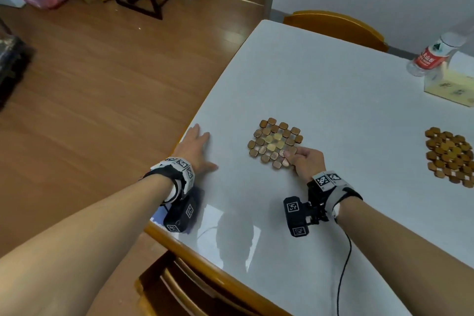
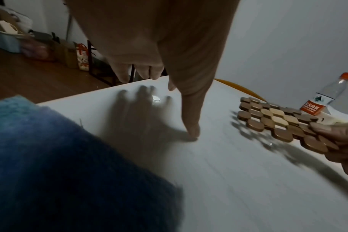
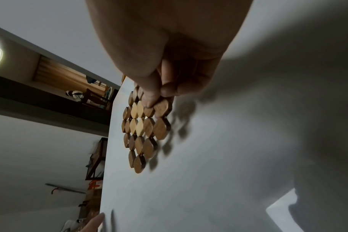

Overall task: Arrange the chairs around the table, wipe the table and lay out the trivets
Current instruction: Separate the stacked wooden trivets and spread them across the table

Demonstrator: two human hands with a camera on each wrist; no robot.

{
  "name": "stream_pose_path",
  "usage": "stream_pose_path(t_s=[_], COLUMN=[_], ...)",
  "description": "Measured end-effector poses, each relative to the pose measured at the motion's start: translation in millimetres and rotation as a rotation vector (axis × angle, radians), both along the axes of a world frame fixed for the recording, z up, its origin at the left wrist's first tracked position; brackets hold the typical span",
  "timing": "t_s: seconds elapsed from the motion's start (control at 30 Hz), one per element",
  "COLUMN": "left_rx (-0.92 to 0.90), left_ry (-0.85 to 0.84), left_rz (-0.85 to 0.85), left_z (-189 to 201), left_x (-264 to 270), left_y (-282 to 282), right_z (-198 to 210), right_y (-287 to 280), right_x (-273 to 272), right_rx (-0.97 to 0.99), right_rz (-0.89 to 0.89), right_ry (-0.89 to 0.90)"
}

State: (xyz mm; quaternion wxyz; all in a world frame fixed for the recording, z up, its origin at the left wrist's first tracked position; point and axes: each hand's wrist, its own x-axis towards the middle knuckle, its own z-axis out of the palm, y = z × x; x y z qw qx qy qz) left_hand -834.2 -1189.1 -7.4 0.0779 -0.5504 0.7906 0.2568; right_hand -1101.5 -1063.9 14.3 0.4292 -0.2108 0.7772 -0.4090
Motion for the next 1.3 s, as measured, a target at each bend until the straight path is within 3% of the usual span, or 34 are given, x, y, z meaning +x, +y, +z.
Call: stream_pose_path(t_s=[0.2, 0.43, 0.5, 0.6, 0.73, 0.87, 1.13, 1.3], left_rx=[0.075, 0.143, 0.153, 0.158, 0.159, 0.170, 0.157, 0.168], left_ry=[-0.121, -0.104, -0.100, -0.116, -0.135, -0.159, -0.164, -0.167], left_rz=[-0.131, -0.192, -0.193, -0.193, -0.199, -0.210, -0.213, -0.212], left_z=[-1.5, 5.3, 6.8, 7.9, 10.6, 10.9, 12.0, 12.0], left_x=[10.4, 20.4, 19.6, 18.4, 16.9, 16.8, 15.7, 15.9], left_y=[-22.4, -34.2, -34.5, -34.7, -35.4, -36.8, -36.0, -35.6], right_z=[-9.3, -27.1, -28.6, -23.3, -24.4, -38.2, -50.5, -50.6], right_y=[-65.8, -113.2, -119.3, -116.4, -106.6, -110.9, -121.6, -125.9], right_x=[32.5, 61.3, 64.8, 64.9, 67.1, 72.4, 70.6, 61.3], right_rx=[-0.001, 0.064, 0.121, 0.214, 0.019, -0.007, 0.045, 0.096], right_rz=[0.076, 0.084, 0.143, 0.221, 0.294, 0.660, 0.785, 0.764], right_ry=[0.008, 0.019, 0.111, 0.396, 0.541, 0.785, 0.820, 0.843])
